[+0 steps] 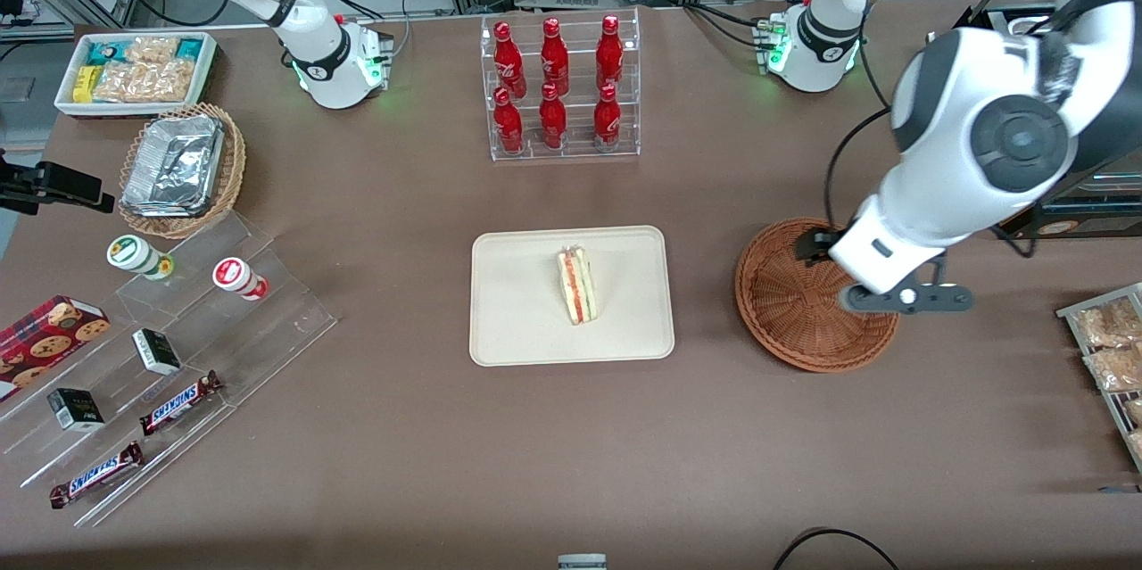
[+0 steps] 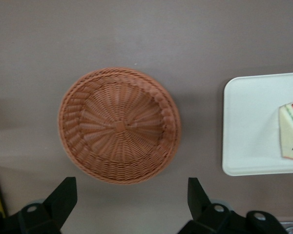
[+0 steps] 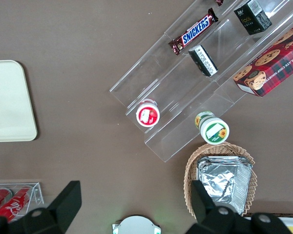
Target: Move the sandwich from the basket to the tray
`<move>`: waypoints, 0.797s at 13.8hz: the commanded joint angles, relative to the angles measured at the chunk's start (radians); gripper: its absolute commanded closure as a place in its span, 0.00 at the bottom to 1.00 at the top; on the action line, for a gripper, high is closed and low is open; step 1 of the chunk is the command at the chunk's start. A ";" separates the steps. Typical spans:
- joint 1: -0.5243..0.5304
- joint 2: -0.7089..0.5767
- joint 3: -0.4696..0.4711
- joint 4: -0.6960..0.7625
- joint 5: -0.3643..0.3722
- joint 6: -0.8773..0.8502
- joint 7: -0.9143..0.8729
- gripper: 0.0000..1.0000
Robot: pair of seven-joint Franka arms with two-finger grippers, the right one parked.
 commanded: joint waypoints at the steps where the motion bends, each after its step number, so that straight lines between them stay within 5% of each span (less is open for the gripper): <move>1: 0.049 -0.085 -0.007 -0.074 -0.014 0.002 0.069 0.00; 7: 0.283 -0.202 -0.170 -0.115 -0.037 -0.087 0.157 0.00; 11: 0.308 -0.251 -0.164 -0.100 -0.032 -0.159 0.157 0.00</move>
